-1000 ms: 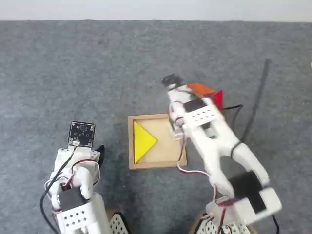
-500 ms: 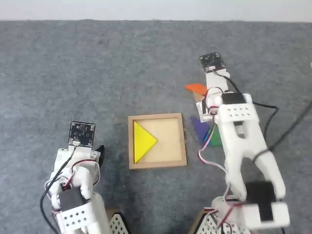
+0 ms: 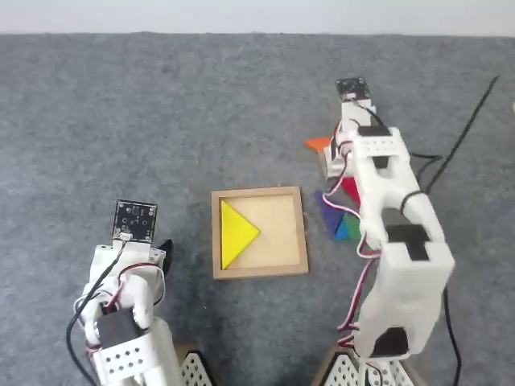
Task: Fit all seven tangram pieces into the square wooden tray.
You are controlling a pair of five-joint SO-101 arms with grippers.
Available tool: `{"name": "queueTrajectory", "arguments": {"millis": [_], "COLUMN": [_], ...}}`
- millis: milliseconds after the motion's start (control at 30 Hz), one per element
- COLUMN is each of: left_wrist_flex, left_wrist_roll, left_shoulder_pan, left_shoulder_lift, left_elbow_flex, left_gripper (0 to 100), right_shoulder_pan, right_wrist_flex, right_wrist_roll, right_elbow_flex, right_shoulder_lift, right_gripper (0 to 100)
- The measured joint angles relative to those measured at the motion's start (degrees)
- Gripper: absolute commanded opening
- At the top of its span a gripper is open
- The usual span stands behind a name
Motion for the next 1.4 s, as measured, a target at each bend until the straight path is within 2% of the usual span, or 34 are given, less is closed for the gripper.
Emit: {"name": "queueTrajectory", "arguments": {"millis": [167,367,567,1033,1100,1300,1400], "left_wrist_flex": [0.0,0.0,0.0,0.0,0.0,0.0,0.0], "left_wrist_roll": [0.0,0.0,0.0,0.0,0.0,0.0,0.0], "left_shoulder_pan": [0.0,0.1,0.0,0.1,0.1,0.0,0.1], "left_shoulder_lift": [0.0,0.0,0.0,0.0,0.0,0.0,0.0], "left_elbow_flex": [0.0,0.0,0.0,0.0,0.0,0.0,0.0], "left_gripper": [28,28,28,28,28,28,28], "right_shoulder_pan": [-0.9,-3.1,-3.5,-3.3,-3.3,-2.8,-2.5], "right_wrist_flex": [6.8,11.3,11.7,7.1,7.1,7.2,7.2], "right_wrist_roll": [-3.7,-7.7,-14.9,-15.7,-16.6,-21.5,-22.0], "right_elbow_flex": [-8.5,-9.8,-9.9,-10.6,-10.6,-11.3,-11.3], "right_shoulder_lift": [4.7,5.6,5.6,9.4,9.4,9.3,8.7], "right_gripper": [31.1,31.1,31.1,31.0,28.1,6.5,3.0]}}
